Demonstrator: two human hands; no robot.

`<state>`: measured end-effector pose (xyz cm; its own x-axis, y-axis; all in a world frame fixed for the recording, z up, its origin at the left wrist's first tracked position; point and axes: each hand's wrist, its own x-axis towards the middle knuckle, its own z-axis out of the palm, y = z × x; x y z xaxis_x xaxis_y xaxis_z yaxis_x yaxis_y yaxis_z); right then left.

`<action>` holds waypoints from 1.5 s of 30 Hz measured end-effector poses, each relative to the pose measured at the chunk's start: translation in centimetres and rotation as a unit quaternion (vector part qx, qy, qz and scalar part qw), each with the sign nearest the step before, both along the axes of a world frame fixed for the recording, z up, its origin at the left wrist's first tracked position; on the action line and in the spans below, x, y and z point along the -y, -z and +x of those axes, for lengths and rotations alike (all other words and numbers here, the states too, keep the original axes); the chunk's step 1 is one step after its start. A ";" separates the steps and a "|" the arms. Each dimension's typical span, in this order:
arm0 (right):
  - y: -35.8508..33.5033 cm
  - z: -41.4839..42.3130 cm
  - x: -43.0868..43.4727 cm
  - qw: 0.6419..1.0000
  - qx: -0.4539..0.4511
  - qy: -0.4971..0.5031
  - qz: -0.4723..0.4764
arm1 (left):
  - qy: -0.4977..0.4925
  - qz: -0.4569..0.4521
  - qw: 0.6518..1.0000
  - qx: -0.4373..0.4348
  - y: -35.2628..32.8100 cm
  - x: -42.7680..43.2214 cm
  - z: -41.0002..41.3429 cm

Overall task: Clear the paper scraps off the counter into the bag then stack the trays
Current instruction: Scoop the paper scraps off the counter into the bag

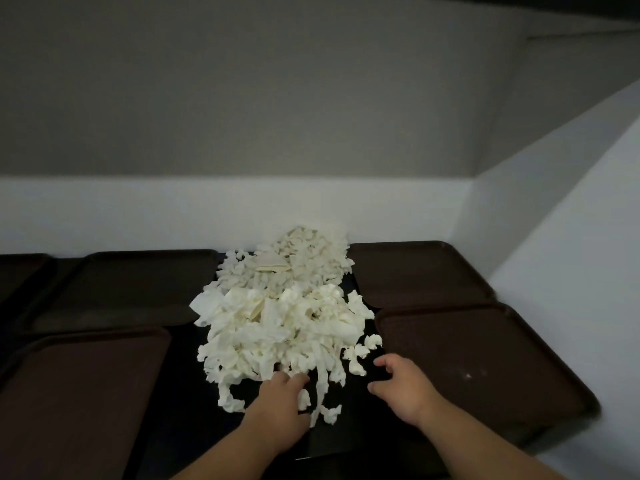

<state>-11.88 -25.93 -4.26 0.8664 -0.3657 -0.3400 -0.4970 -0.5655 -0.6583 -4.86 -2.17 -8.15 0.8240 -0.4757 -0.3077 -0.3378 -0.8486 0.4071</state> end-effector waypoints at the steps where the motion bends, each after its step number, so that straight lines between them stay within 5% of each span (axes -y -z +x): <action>1: 0.2 0.4 -0.4 1.000 -0.006 -0.004 -0.022 | 0.028 0.012 1.000 0.001 0.2 0.0 0.0; 10: 1.4 4.1 -1.2 0.980 -0.062 -0.090 -0.166 | 0.260 0.152 0.953 -0.004 1.0 0.9 1.5; 16: 2.3 6.2 0.5 0.967 -0.086 -0.157 -0.183 | 0.295 0.192 0.935 0.037 0.7 2.7 2.0; 22: 3.6 7.9 1.9 0.948 -0.094 -0.230 -0.199 | 0.171 0.081 0.982 0.009 2.3 3.7 3.1; 29: 4.9 9.6 2.4 0.916 -0.104 -0.289 -0.260 | 0.055 -0.011 0.998 -0.010 1.3 2.9 4.4; 40: 5.4 9.0 -1.0 0.943 -0.118 -0.243 -0.192 | -0.080 -0.121 0.989 -0.032 -0.4 0.2 4.8; 45: 4.6 6.5 -0.5 0.984 -0.046 -0.125 -0.116 | -0.117 -0.206 0.970 -0.058 -1.9 0.1 5.3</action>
<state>-5.39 -25.39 -8.84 0.9086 -0.2215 -0.3540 -0.3744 -0.8074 -0.4559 0.46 -2.28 -6.25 0.8951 -0.3826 -0.2291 -0.0873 -0.6542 0.7513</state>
